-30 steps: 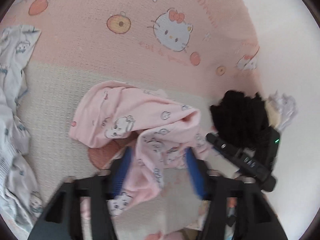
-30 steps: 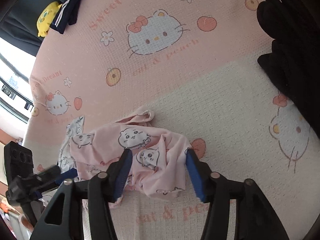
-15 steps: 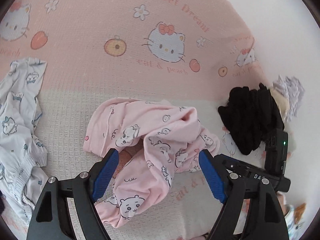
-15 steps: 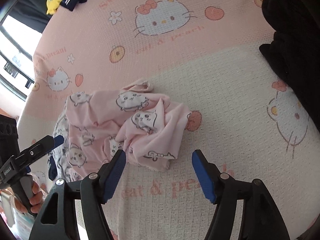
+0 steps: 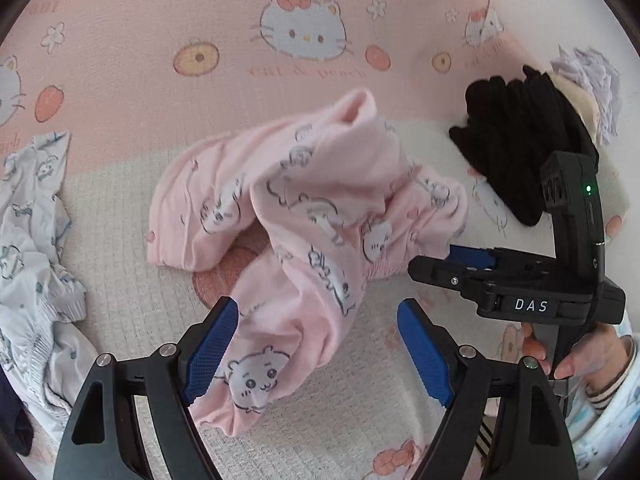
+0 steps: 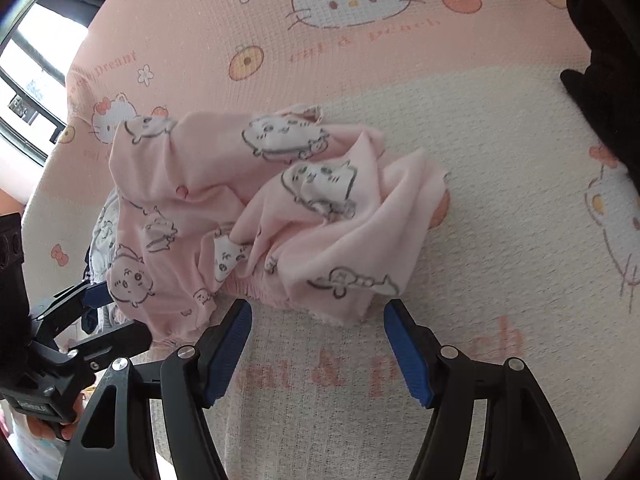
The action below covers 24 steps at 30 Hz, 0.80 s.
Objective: Fold clothes
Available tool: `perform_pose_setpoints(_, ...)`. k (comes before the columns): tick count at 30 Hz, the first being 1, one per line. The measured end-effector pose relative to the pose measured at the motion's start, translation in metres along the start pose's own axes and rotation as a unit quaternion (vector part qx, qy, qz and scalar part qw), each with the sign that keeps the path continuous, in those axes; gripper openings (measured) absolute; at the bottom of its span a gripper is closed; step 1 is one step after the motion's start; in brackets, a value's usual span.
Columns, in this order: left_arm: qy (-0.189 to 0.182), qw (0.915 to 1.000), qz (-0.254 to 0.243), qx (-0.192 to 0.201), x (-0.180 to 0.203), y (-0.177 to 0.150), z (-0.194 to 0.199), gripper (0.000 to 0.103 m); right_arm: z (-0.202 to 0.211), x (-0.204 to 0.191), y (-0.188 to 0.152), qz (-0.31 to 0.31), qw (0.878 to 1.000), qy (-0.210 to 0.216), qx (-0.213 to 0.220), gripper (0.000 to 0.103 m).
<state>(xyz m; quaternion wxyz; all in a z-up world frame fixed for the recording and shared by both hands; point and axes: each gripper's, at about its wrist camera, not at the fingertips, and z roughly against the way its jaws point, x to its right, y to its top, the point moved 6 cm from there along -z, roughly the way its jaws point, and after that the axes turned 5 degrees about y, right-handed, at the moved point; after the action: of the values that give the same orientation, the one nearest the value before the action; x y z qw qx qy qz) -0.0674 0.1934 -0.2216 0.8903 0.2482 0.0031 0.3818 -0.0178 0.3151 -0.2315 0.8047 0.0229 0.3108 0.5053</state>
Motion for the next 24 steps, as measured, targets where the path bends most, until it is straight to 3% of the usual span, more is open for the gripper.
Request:
perform_pose_setpoints(6,0.0,0.9999,0.013,-0.001,-0.01,-0.008,-0.009,0.081,0.0,0.001,-0.002,0.008,1.0,-0.001,0.016,0.068)
perform_pose_setpoints(12,0.044,0.9986,-0.029,-0.007,-0.017,-0.015,-0.014,0.058,-0.003,-0.001,-0.002,0.014,0.999,-0.019,0.023,0.068)
perform_pose_setpoints(14,0.043,0.9988,-0.017,-0.015,-0.022,-0.017,-0.018,0.05,-0.004,-0.002,0.0,0.017,0.999,-0.026,0.025,0.068)
perform_pose_setpoints(19,0.007,0.9986,0.045,-0.028,-0.043,-0.022,-0.023,0.048,-0.011,-0.007,0.009,0.023,0.999,-0.03,0.02,0.066)
perform_pose_setpoints(21,-0.009,0.9964,0.076,-0.035,-0.055,-0.023,-0.023,0.048,-0.01,-0.006,0.009,0.036,0.998,-0.045,0.015,0.05)
perform_pose_setpoints(23,0.0,0.9958,0.086,-0.032,-0.067,-0.024,-0.02,0.048,-0.01,-0.006,0.01,0.044,0.998,-0.051,0.01,0.042)
perform_pose_setpoints(24,0.005,0.9955,0.09,-0.03,-0.072,-0.024,-0.019,0.048,-0.009,-0.007,0.011,0.047,0.997,-0.053,0.01,0.03)
